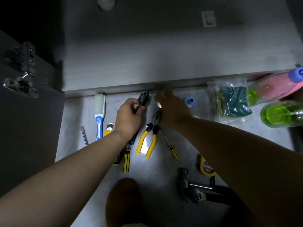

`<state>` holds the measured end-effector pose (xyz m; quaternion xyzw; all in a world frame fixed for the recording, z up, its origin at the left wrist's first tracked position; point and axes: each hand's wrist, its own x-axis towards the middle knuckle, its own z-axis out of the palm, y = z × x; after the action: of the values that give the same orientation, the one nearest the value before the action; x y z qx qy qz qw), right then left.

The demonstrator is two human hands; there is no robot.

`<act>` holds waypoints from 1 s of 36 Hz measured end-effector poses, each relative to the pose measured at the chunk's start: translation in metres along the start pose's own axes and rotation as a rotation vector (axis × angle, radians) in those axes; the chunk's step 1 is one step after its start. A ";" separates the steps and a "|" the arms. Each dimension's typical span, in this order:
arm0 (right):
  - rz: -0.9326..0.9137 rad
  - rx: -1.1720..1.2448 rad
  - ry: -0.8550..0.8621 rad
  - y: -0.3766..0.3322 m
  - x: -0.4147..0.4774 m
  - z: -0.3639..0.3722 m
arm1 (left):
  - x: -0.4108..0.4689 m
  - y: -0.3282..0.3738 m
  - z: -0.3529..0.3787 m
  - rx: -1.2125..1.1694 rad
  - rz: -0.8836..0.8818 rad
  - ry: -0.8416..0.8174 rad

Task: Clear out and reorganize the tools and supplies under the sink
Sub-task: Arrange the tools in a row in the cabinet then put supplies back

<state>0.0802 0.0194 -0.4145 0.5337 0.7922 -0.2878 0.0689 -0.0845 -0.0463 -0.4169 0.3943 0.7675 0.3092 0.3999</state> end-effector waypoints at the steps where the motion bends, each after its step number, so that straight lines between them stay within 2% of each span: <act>1: 0.007 -0.003 0.013 0.000 -0.001 0.000 | 0.000 0.001 0.001 -0.006 0.004 -0.003; 7: -0.026 0.095 0.142 0.004 -0.039 -0.014 | -0.012 0.012 0.020 -0.069 0.096 0.042; 10: -0.067 0.138 0.123 0.020 -0.080 -0.029 | -0.027 0.022 0.040 -0.093 0.162 -0.006; 13: -0.083 0.195 0.030 0.050 -0.129 -0.043 | -0.043 0.039 0.061 -0.111 0.217 -0.052; 19: 0.207 0.172 -0.091 0.136 -0.218 -0.071 | -0.069 0.081 0.096 -0.122 0.267 -0.325; 24: 0.418 0.128 -0.067 0.187 -0.248 -0.089 | -0.077 0.127 0.110 -0.037 0.362 -0.631; 28: 0.521 0.128 0.049 0.212 -0.235 -0.083 | -0.073 0.159 0.119 0.106 0.308 -0.747; 31: 0.549 0.172 0.158 0.222 -0.214 -0.070 | -0.074 0.168 0.127 0.188 0.264 -0.769; 36: 0.471 0.243 0.243 0.226 -0.180 -0.050 | -0.094 0.155 0.145 0.005 0.060 -0.814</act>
<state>0.3659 -0.0396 -0.3850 0.7379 0.6085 -0.2907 -0.0259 0.1303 -0.0257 -0.3305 0.5076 0.5355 0.1372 0.6609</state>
